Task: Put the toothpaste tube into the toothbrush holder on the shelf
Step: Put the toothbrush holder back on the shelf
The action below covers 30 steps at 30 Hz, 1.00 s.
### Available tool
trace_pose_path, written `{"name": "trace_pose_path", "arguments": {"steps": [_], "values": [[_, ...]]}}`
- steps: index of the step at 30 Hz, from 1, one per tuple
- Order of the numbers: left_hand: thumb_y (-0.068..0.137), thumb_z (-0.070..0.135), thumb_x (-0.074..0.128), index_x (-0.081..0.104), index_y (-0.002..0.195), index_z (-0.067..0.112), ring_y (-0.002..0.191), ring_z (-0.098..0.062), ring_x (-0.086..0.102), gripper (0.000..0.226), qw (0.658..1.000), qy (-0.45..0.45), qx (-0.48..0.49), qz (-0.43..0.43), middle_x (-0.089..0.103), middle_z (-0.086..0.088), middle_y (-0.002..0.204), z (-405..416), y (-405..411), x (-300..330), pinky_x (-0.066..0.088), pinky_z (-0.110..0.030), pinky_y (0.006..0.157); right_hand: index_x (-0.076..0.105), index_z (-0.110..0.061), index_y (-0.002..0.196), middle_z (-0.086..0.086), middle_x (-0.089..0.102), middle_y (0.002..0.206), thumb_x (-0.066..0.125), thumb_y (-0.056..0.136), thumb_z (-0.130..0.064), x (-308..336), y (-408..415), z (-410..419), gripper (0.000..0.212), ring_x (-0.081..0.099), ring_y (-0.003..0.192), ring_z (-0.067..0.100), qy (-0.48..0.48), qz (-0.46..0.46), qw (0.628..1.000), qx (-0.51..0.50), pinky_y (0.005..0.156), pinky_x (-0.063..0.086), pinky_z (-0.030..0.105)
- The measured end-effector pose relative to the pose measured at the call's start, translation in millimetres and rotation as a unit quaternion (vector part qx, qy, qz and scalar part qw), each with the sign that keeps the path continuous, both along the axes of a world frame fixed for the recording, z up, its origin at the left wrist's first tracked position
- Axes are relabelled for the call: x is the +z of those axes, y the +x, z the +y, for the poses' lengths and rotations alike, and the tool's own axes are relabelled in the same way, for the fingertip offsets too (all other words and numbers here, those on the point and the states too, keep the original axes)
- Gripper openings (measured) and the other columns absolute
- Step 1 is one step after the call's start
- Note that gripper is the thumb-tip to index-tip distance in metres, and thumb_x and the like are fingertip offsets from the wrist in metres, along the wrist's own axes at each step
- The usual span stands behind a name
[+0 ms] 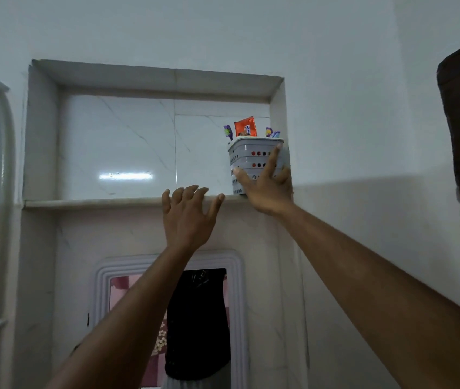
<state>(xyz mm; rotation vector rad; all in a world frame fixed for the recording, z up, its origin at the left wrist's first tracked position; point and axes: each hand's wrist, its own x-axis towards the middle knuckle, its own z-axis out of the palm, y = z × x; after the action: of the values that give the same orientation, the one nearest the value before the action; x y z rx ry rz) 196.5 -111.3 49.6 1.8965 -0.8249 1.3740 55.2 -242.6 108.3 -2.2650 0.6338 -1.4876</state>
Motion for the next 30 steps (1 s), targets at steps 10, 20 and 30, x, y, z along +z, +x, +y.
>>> {"name": "trace_pose_path", "arguments": {"steps": [10, 20, 30], "values": [[0.104, 0.077, 0.033, 0.071, 0.133, 0.030, 0.136, -0.024, 0.055, 0.067, 1.000, 0.009, 0.019, -0.009, 0.068, 0.008, 0.139, 1.2, -2.4, 0.4, 0.023, -0.049, 0.125, -0.048, -0.033, 0.158, 0.027, -0.009, 0.177, 0.035, 0.095, -0.093, -5.4, -1.3, -15.8, 0.120, 0.008, 0.166, 0.043, -0.050, 0.141, 0.988, -0.033, 0.132, 0.013, 0.058], [0.105, 0.074, 0.033, 0.071, 0.132, 0.027, 0.132, -0.028, 0.057, 0.066, 0.999, 0.027, 0.017, 0.005, 0.070, 0.003, 0.135, 5.9, -8.0, 2.5, 0.025, -0.049, 0.124, -0.050, -0.036, 0.155, 0.023, -0.006, 0.177, 0.047, 0.098, -0.084, -2.5, -9.1, -22.6, 0.123, 0.009, 0.166, 0.042, -0.061, 0.179, 0.982, -0.019, 0.132, 0.016, 0.057], [0.105, 0.070, 0.039, 0.070, 0.135, 0.030, 0.139, -0.025, 0.053, 0.059, 0.999, 0.032, -0.032, 0.030, 0.068, 0.005, 0.140, 12.1, -13.8, 4.3, 0.019, -0.048, 0.127, 0.022, -0.026, 0.172, 0.011, 0.017, 0.165, 0.077, 0.091, -0.056, -28.6, -16.0, -5.9, 0.102, 0.027, 0.150, 0.036, -0.040, -0.062, 0.997, 0.024, 0.122, 0.042, 0.052]]}}
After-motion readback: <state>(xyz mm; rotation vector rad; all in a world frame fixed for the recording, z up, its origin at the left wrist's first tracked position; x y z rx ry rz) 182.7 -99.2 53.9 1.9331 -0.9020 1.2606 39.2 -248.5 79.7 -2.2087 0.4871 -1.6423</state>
